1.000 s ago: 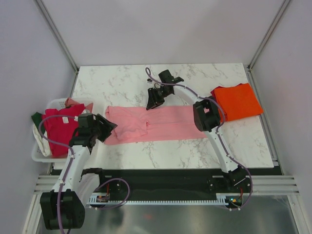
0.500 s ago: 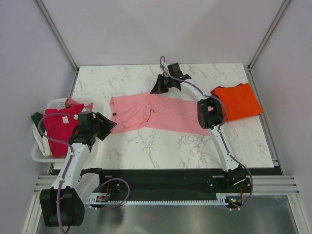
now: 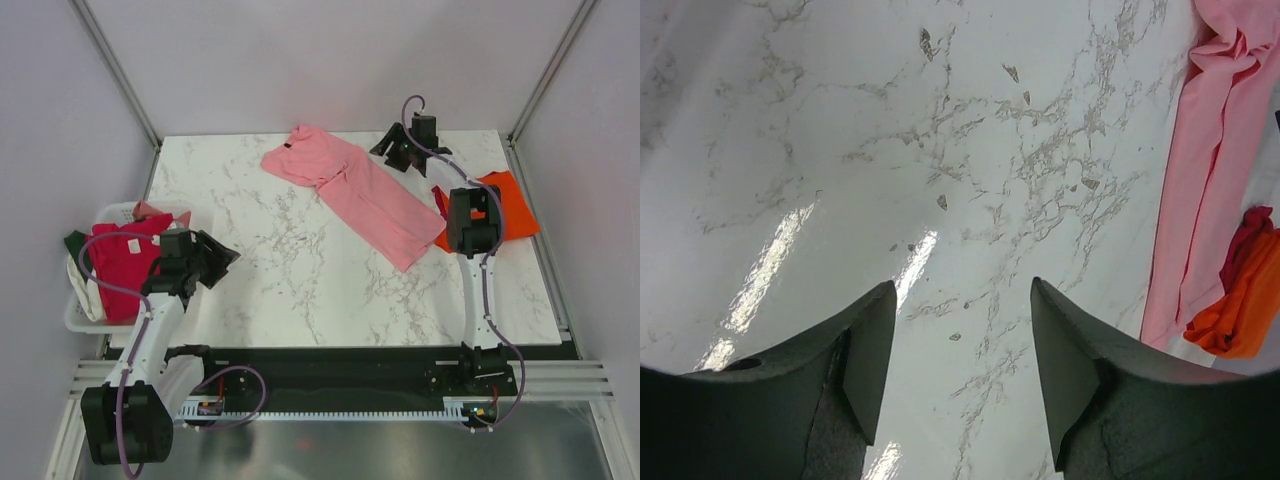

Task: Fold and stack the t-shirts
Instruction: Fold the tshirt

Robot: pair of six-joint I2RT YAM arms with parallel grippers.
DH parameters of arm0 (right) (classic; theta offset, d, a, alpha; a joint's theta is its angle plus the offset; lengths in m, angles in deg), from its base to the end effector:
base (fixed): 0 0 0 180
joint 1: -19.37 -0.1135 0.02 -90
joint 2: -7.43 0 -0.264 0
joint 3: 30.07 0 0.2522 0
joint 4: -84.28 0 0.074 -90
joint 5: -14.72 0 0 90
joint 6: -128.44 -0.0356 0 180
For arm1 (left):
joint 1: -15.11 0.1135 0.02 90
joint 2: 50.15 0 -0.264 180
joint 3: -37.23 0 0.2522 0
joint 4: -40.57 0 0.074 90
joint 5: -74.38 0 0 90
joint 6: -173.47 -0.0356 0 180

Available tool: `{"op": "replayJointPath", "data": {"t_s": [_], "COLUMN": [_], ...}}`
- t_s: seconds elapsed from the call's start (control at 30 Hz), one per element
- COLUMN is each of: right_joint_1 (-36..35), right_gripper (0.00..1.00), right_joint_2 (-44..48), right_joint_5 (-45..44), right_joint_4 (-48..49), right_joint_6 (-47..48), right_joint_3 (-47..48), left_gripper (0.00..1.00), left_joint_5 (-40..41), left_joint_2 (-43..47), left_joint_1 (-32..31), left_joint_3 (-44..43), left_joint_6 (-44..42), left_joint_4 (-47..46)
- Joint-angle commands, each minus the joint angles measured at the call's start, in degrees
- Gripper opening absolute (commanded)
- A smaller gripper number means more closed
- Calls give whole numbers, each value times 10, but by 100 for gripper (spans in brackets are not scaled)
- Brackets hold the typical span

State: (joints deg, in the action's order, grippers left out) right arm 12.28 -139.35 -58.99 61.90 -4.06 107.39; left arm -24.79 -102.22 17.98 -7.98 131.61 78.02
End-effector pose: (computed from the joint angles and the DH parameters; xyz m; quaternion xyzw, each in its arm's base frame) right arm 0.5761 0.0817 0.1604 0.1972 0.8446 0.3145 0.3858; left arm 0.1863 0.0037 0.2154 -0.3675 0.8425 -0.2169 0.3288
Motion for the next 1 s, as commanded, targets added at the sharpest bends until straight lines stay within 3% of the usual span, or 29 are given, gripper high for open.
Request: {"op": "replayJointPath", "data": {"t_s": [0.0, 0.23, 0.53, 0.77, 0.97], "right_joint_1": [-37, -89, -137, -216, -241], "right_gripper": [71, 68, 62, 60, 52], "right_joint_2": [149, 350, 522, 579, 557], "right_joint_5": [-1, -132, -221, -297, -319], "right_joint_4": [-17, -87, -169, -198, -214], "right_joint_6": [134, 275, 295, 291, 301], "right_joint_3": [-99, -324, -554, -615, -623], "left_gripper": [64, 64, 64, 68, 68], "left_joint_5": [-10, -49, -168, -184, -179], "left_joint_2": [9, 11, 26, 23, 3], "left_joint_1": [-1, -1, -7, -19, -23], "left_joint_3": [-18, -13, 52, 112, 132], "left_joint_6": [-21, -70, -79, -86, -117], "left_joint_4": [-15, -26, -133, -227, -256]}}
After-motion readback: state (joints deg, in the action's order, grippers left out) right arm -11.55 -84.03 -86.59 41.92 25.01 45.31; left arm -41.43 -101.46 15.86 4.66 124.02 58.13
